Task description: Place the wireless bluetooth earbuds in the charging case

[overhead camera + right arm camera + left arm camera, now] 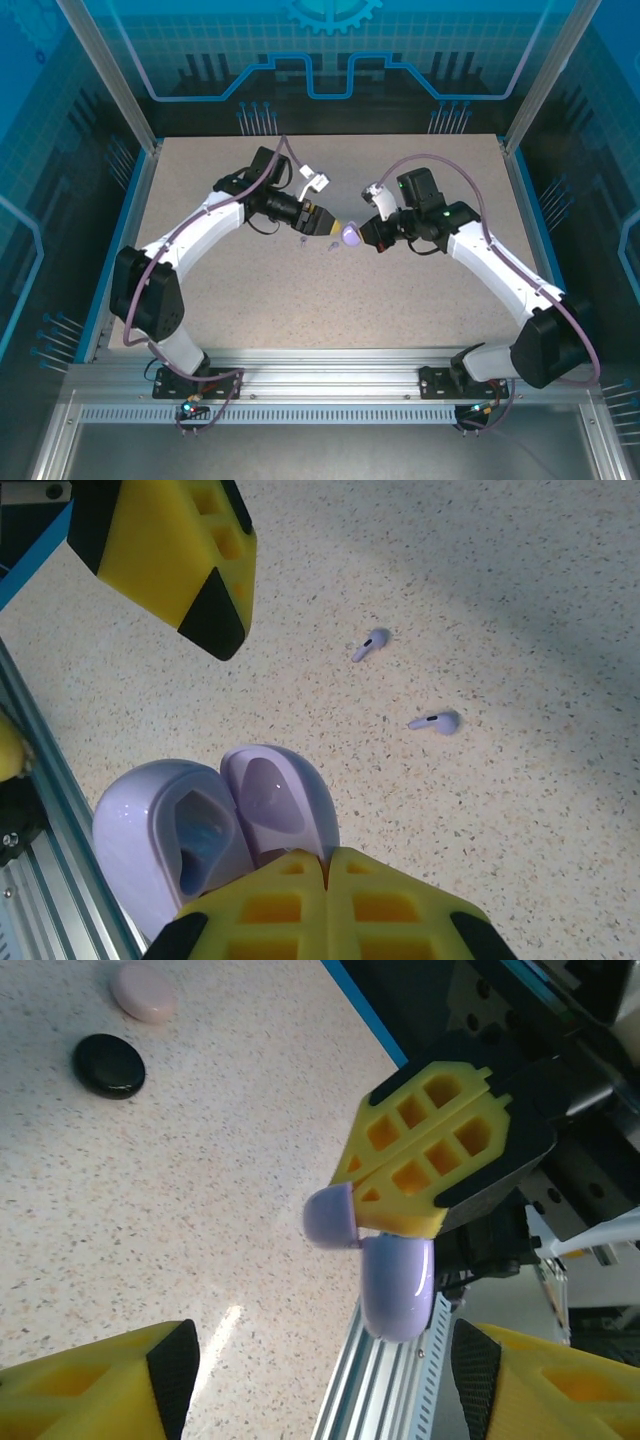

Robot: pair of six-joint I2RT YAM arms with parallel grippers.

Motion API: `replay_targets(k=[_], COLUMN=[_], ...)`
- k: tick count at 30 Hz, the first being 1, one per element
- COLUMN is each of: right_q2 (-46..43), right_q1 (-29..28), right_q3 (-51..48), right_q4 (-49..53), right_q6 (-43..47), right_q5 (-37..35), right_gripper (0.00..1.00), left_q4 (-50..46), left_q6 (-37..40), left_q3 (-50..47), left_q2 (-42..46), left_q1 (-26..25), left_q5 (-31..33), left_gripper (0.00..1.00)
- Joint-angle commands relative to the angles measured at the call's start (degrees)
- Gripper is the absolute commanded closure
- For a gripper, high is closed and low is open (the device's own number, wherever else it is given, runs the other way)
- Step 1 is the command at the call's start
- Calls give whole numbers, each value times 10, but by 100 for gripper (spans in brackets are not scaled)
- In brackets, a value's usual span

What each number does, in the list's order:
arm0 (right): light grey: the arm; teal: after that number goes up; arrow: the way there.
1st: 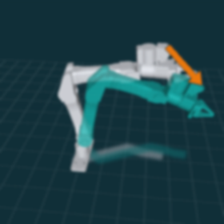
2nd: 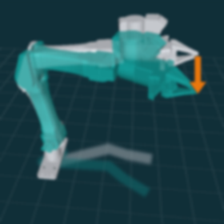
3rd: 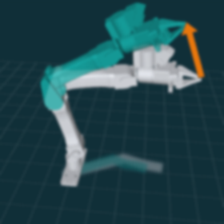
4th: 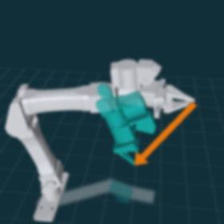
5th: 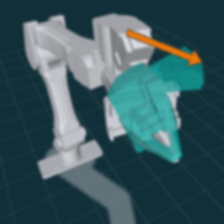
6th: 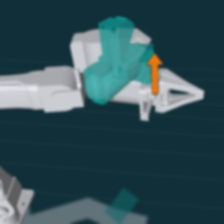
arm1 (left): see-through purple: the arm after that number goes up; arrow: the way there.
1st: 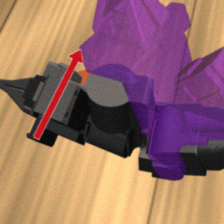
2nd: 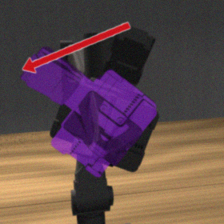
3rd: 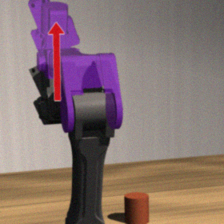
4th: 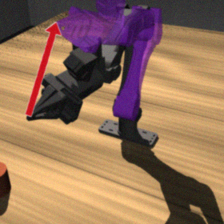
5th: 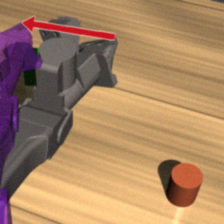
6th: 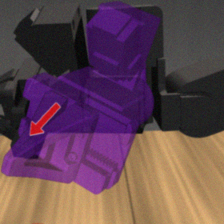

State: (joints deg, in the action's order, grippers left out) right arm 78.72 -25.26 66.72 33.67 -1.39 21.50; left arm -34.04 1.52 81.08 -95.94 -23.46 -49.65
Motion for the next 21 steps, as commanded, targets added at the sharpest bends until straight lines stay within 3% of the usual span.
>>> replay_targets(k=[1,21], right_q2=[11,33], right_q1=[-14,-19], right_q3=[22,41], right_q4=[14,3], right_q6=[12,7], right_q5=[6,9], right_gripper=[100,100], left_q4=[-46,-49], left_q6=[33,44], left_q3=[29,23], left_q2=[-10,-41], left_q1=[-8,-34], left_q5=[-49,-67], left_gripper=[32,46])
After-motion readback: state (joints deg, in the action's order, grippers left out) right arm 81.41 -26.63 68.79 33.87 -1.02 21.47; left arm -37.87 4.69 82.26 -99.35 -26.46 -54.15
